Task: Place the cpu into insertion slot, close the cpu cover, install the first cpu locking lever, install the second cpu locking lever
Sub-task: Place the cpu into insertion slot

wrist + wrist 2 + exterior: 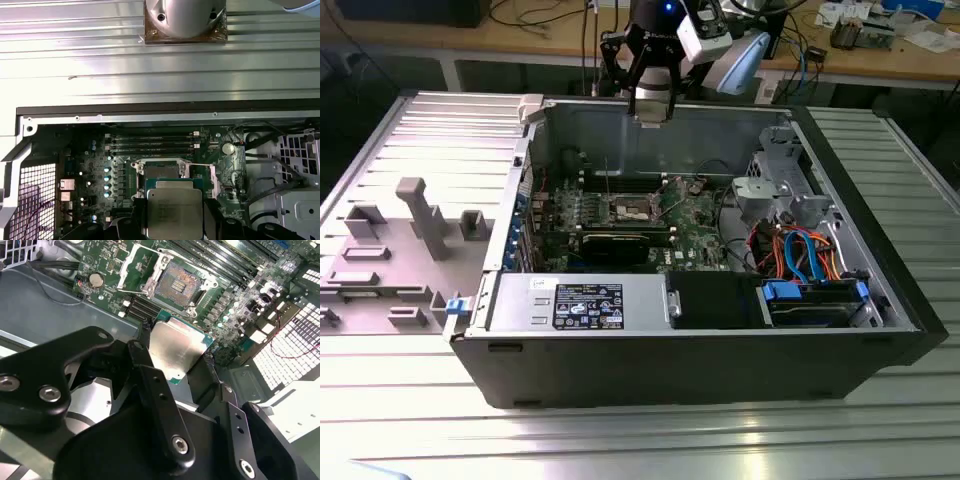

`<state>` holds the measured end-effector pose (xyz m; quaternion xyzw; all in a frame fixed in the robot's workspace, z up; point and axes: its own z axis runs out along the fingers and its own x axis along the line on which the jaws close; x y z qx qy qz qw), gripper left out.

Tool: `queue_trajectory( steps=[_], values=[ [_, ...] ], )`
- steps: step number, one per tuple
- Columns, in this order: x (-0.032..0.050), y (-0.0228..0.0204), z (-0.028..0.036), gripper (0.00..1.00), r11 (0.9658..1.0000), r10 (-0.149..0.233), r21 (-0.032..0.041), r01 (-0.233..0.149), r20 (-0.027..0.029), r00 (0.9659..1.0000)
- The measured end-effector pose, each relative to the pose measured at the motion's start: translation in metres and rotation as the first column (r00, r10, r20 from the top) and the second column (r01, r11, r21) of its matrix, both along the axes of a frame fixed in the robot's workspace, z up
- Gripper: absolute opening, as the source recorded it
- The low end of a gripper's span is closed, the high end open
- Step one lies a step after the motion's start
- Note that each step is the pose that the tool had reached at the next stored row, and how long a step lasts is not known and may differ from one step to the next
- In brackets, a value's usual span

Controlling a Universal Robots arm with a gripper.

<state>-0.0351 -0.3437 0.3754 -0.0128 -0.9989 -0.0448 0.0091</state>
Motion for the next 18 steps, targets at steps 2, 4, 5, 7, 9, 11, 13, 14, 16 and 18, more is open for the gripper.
queue_trajectory(
  steps=[2, 4, 5, 7, 9, 11, 13, 14, 16, 18],
  values=[
    [0.0000, 0.0000, 0.0000, 0.54, 1.0000, 0.000, 0.0000, 0.000, 0.0001, 1.0000],
    [0.0000, 0.0000, 0.0000, 0.54, 1.0000, 0.000, 0.0000, 0.000, 0.0000, 1.0000],
    [0.0000, 0.0000, 0.0000, 0.54, 1.0000, 0.000, 0.0000, 0.000, 0.0001, 1.0000],
    [0.0000, 0.0000, 0.0000, 0.54, 1.0000, 0.000, 0.0000, 0.000, 0.0000, 1.0000],
    [0.0000, 0.0000, 0.0000, 0.54, 1.0000, 0.000, 0.0001, 0.000, 0.0001, 1.0000],
    [0.0000, -0.0007, 0.0000, 0.54, 1.0000, 0.000, 0.0000, 0.000, 0.0000, 1.0000],
    [-0.0001, -0.0015, -0.0001, 0.54, 1.0000, 0.000, 0.0002, 0.000, 0.0001, 1.0000],
    [-0.0001, -0.0016, -0.0001, 0.54, 1.0000, -0.002, 0.0001, 0.002, 0.0001, 1.0000],
    [0.0000, -0.0017, -0.0001, 0.54, 0.9999, -0.015, -0.0001, 0.015, 0.0000, 0.9999],
    [-0.0001, -0.0026, -0.0006, 0.54, 0.9988, -0.049, -0.0001, 0.049, 0.0001, 0.9988]
  ],
)
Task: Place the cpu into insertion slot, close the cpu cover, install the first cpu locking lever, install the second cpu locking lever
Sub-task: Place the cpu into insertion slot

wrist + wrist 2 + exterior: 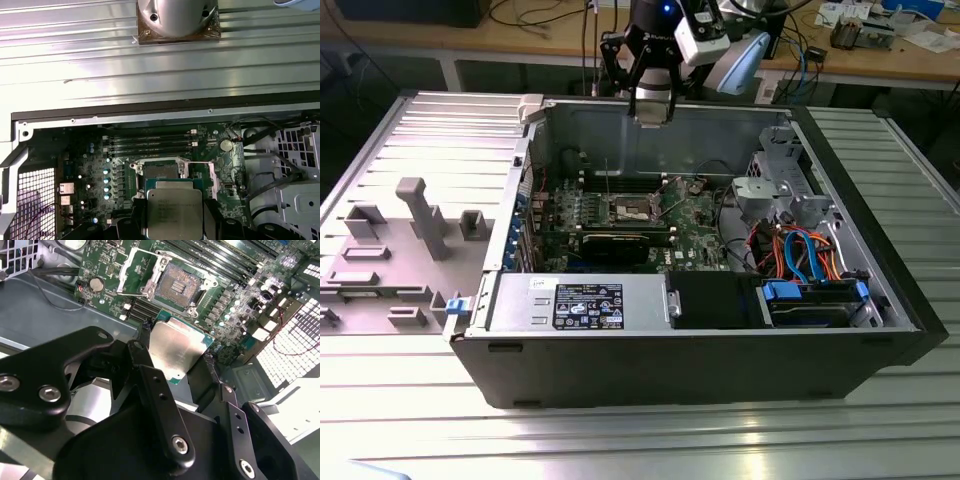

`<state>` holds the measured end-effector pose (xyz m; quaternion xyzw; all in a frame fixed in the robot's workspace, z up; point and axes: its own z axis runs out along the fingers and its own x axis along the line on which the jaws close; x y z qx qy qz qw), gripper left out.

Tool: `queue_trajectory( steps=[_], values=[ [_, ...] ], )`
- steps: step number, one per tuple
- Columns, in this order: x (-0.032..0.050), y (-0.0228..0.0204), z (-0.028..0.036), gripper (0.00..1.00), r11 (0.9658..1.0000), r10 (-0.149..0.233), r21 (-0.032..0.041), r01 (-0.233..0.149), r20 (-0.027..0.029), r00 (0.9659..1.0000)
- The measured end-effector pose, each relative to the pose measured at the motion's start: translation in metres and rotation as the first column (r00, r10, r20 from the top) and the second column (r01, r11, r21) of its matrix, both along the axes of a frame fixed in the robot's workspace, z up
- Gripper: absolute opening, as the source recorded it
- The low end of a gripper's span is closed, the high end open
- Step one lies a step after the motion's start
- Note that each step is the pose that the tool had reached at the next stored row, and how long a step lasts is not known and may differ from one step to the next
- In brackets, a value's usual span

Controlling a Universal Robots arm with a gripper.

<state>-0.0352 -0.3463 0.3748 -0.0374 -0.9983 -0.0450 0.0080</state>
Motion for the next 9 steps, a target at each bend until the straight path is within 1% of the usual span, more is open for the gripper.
queue_trajectory(
  steps=[2, 9],
  values=[
    [0.0000, -0.0009, -0.0004, 0.54, 1.0000, -0.004, -0.0002, 0.004, 0.0001, 1.0000],
    [0.0001, -0.0010, -0.0004, 0.54, 1.0000, -0.007, -0.0004, 0.007, 0.0000, 1.0000]
  ],
)
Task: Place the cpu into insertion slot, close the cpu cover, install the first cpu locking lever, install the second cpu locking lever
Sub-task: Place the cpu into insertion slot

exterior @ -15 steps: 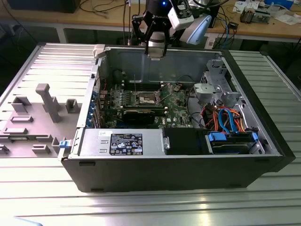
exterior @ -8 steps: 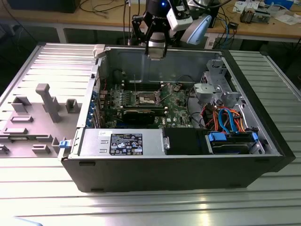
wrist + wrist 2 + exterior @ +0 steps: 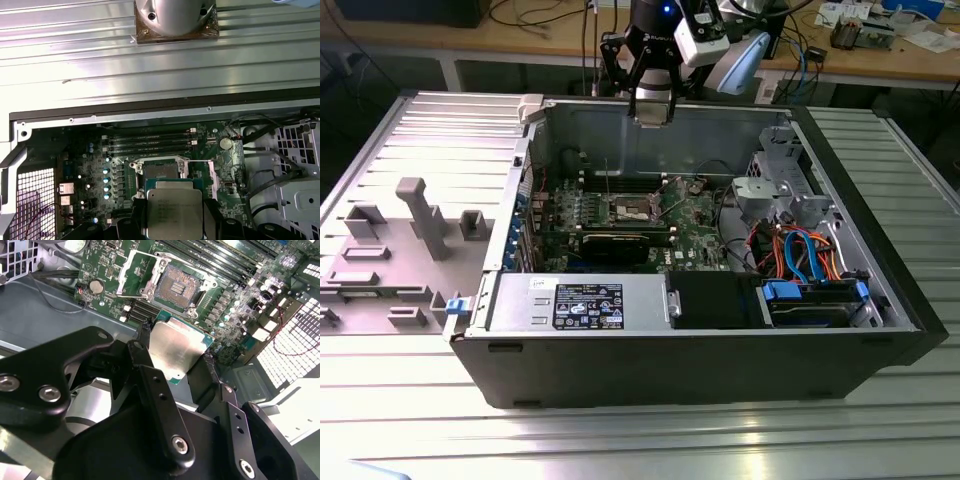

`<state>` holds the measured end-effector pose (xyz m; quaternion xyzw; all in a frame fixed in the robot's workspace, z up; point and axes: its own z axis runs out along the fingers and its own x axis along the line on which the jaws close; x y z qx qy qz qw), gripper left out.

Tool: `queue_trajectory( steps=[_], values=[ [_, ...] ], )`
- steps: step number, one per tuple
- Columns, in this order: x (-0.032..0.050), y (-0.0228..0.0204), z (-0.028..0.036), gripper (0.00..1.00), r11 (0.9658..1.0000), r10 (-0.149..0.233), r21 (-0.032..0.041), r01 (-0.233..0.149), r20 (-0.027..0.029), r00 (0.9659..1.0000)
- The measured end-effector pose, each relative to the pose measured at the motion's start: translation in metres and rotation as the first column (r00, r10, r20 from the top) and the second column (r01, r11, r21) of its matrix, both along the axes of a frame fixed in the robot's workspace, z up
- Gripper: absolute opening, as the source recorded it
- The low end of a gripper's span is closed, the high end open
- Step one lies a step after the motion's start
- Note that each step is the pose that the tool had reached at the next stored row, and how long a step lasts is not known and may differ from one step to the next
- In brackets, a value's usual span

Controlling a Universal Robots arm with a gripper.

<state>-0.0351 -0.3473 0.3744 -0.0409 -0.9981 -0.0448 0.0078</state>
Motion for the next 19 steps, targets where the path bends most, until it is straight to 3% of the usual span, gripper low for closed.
queue_trajectory(
  steps=[16, 19],
  values=[
    [0.0000, 0.0000, 0.0000, 0.54, 1.0000, -0.004, 0.0000, 0.004, 0.0000, 1.0000],
    [0.0000, -0.0004, 0.0000, 0.54, 1.0000, -0.004, -0.0038, 0.004, 0.0000, 1.0000]
  ],
)
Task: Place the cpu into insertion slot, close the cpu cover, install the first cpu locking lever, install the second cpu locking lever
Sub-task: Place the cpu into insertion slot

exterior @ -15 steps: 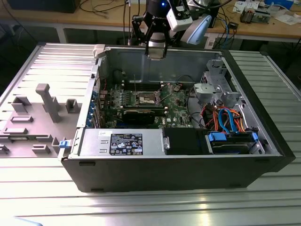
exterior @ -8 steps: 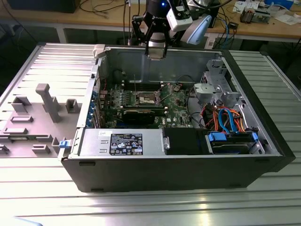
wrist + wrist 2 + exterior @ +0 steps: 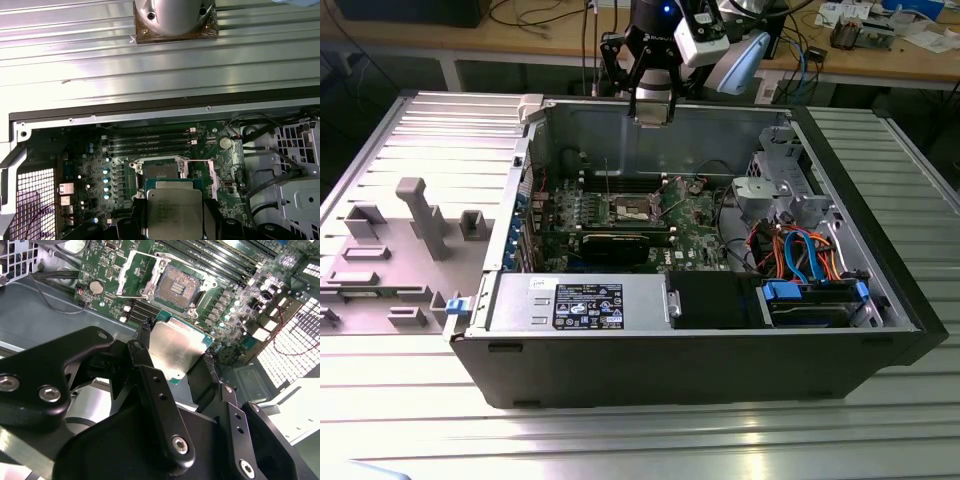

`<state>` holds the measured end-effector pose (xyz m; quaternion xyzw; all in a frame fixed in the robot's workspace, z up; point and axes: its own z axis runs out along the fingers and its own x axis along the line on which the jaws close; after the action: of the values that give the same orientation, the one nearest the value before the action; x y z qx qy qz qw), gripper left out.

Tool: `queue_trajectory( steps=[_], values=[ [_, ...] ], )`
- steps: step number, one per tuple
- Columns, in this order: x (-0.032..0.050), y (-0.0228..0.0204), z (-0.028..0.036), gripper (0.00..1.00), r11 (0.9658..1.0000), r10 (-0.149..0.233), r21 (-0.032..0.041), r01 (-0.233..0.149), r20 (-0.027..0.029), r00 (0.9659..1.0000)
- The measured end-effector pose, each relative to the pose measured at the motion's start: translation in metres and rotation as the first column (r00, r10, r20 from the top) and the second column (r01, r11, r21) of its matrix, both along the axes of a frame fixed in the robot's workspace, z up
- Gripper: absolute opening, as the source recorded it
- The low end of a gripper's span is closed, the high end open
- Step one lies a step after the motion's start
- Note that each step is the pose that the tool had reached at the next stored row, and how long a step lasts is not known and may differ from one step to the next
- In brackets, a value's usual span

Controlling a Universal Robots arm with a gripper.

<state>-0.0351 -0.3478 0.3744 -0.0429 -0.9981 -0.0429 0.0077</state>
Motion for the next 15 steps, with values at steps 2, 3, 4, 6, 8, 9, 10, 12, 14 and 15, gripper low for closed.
queue_trajectory(
  steps=[2, 3, 4, 6, 8, 9, 10, 12, 14, 15],
  values=[
    [0.0000, -0.0016, -0.0002, 0.54, 1.0000, 0.000, -0.0056, 0.000, 0.0002, 1.0000],
    [0.0000, -0.0018, -0.0002, 0.54, 1.0000, 0.000, -0.0061, 0.000, 0.0001, 1.0000],
    [0.0000, -0.0020, -0.0002, 0.54, 1.0000, 0.000, -0.0062, 0.000, 0.0000, 1.0000],
    [0.0000, -0.0021, -0.0002, 0.54, 1.0000, -0.006, -0.0070, 0.006, 0.0000, 1.0000],
    [0.0000, -0.0021, -0.0007, 0.54, 0.9993, -0.037, -0.0091, 0.037, 0.0001, 0.9993],
    [0.0000, -0.0021, -0.0010, 0.54, 0.9984, -0.055, -0.0099, 0.055, 0.0001, 0.9985],
    [0.0000, -0.0021, -0.0011, 0.54, 0.9979, -0.064, -0.0105, 0.064, 0.0001, 0.9979],
    [0.0000, -0.0021, -0.0014, 0.54, 0.9968, -0.079, -0.0125, 0.079, 0.0004, 0.9969],
    [0.0000, -0.0021, -0.0014, 0.54, 0.9967, -0.080, -0.0129, 0.080, 0.0003, 0.9968],
    [0.0000, -0.0021, -0.0014, 0.54, 0.9967, -0.080, -0.0129, 0.080, 0.0004, 0.9968]
  ],
)
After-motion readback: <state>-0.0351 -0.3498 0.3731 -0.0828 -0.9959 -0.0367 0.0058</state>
